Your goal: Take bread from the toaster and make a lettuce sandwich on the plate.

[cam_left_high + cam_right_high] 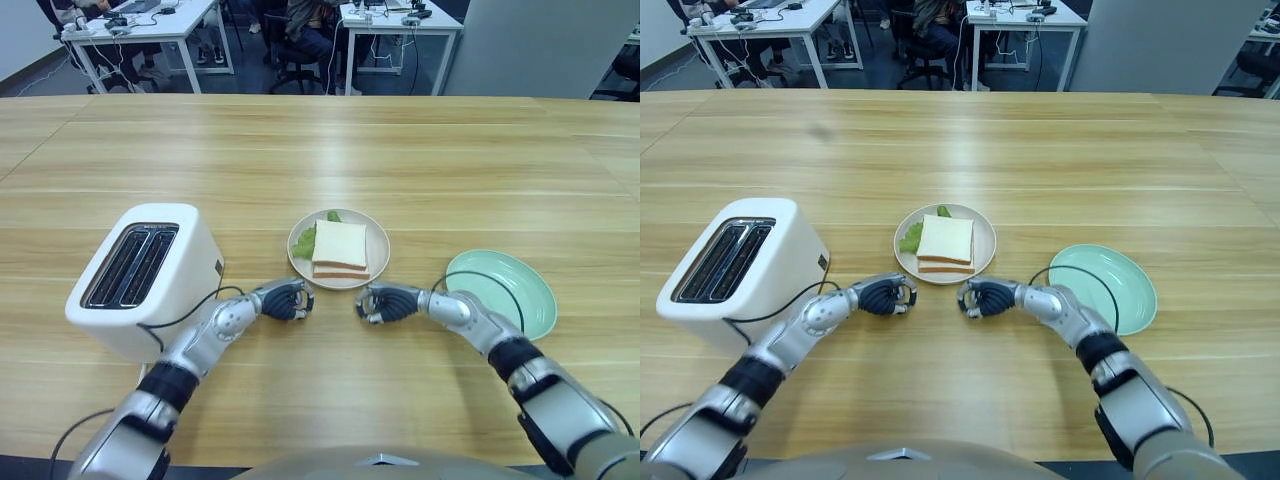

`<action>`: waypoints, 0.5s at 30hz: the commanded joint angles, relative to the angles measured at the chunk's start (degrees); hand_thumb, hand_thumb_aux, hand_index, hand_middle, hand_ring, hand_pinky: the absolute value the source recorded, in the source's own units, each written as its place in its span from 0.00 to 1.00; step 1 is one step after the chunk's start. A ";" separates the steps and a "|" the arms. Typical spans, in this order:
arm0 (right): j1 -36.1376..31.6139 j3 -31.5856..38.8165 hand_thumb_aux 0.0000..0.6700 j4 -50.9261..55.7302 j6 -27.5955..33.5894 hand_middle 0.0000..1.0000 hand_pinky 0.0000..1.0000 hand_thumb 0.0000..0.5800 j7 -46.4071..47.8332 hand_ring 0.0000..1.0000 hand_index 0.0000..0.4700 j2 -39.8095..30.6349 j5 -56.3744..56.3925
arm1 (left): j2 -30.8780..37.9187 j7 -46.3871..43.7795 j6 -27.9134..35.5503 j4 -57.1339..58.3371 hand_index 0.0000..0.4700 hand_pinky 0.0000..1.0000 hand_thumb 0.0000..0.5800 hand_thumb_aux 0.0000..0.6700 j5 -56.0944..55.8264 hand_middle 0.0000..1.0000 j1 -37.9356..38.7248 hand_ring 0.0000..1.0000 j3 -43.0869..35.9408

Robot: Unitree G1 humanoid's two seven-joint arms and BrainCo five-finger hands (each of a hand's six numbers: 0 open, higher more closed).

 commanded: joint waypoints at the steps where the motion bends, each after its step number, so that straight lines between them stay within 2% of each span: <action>1: 5.11 -3.76 0.00 -17.11 7.85 0.00 0.00 0.00 12.12 0.00 0.00 2.13 24.45 | -2.02 -3.02 3.26 -16.88 0.00 1.00 0.00 0.00 -14.62 1.00 5.40 1.00 5.25; 2: 5.75 -5.23 0.00 -19.63 9.85 0.00 0.00 0.00 12.90 0.00 0.00 3.42 28.98 | -3.28 -2.30 4.41 -19.50 0.00 0.40 0.00 0.00 -17.55 0.40 6.20 0.40 6.78; 3: 5.96 -6.79 0.00 -20.88 11.10 0.00 0.00 0.00 13.05 0.00 0.00 4.88 31.80 | -4.84 -1.34 5.63 -21.12 0.00 0.40 0.00 0.00 -20.07 0.40 6.64 0.40 8.34; 4: 5.55 -8.53 0.00 -20.57 11.64 0.00 0.00 0.00 12.32 0.00 0.00 6.90 33.47 | -7.17 0.27 6.77 -21.49 0.00 0.00 0.00 0.00 -22.65 0.00 6.58 0.00 10.11; 6: 3.93 -11.75 0.00 -17.45 10.33 0.00 0.00 0.00 9.09 0.00 0.00 11.29 33.73 | -11.66 3.92 8.16 -19.50 0.00 0.00 0.00 0.00 -25.13 0.00 5.77 0.00 12.87; 9: 0.88 -17.09 0.00 -10.82 6.31 0.00 0.00 0.00 2.45 0.00 0.00 18.38 32.42 | -17.01 10.74 5.68 -13.18 0.00 0.00 0.00 0.00 -22.16 0.00 4.28 0.00 15.31; 12: -1.38 -22.53 0.00 -6.38 4.37 0.00 0.00 0.00 -3.60 0.00 0.00 23.75 32.99 | -21.00 17.93 1.24 -8.55 0.00 0.00 0.00 0.00 -18.72 0.00 3.52 0.00 17.43; 15: -2.98 -26.13 0.00 -1.88 -1.68 0.00 0.00 0.00 -7.77 0.00 0.00 25.65 30.20 | -22.69 23.07 -3.61 -5.55 0.00 0.00 0.00 0.00 -15.06 0.00 3.71 0.00 18.34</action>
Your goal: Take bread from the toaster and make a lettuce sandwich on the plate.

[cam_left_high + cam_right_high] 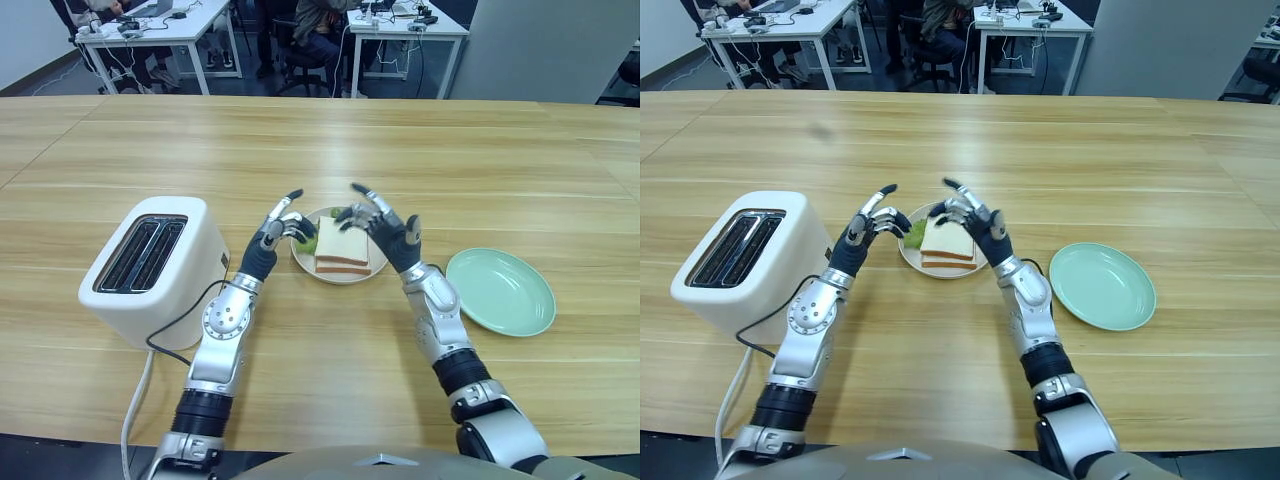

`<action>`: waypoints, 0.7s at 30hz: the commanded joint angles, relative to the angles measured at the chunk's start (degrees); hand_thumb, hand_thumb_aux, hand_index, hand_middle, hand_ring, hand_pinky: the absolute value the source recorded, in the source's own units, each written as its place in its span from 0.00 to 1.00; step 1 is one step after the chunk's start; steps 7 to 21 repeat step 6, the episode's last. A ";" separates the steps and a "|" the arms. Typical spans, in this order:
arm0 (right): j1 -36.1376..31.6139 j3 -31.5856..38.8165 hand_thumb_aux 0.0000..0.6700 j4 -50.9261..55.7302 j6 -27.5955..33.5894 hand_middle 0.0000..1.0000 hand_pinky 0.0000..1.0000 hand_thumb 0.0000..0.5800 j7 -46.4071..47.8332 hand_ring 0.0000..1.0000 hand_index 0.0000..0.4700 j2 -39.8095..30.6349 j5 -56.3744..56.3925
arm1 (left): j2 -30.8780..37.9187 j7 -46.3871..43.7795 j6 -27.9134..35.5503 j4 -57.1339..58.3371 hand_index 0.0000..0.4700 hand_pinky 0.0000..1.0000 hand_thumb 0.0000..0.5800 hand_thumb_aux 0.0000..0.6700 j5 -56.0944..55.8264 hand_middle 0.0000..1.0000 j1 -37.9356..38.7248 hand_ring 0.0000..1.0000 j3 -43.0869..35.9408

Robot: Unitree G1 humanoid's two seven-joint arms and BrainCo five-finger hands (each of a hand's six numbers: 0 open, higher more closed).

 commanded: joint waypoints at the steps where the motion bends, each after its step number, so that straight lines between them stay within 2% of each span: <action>1: -2.50 -5.01 0.00 6.50 -7.85 0.00 0.00 0.00 -6.19 0.00 0.00 0.96 -4.06 | -1.24 6.74 -6.31 4.46 0.00 0.00 0.00 0.00 5.16 0.00 0.01 0.00 1.55; 6: -4.73 -7.44 0.00 14.11 -14.56 0.00 0.00 0.00 -13.11 0.00 0.00 0.57 -11.00 | -2.07 10.67 -10.75 7.63 0.00 0.00 0.00 0.00 7.12 0.00 1.04 0.00 2.56; 21: -4.73 -7.44 0.00 14.11 -14.56 0.00 0.00 0.00 -13.11 0.00 0.00 0.57 -11.00 | -2.07 10.67 -10.75 7.63 0.00 0.00 0.00 0.00 7.12 0.00 1.04 0.00 2.56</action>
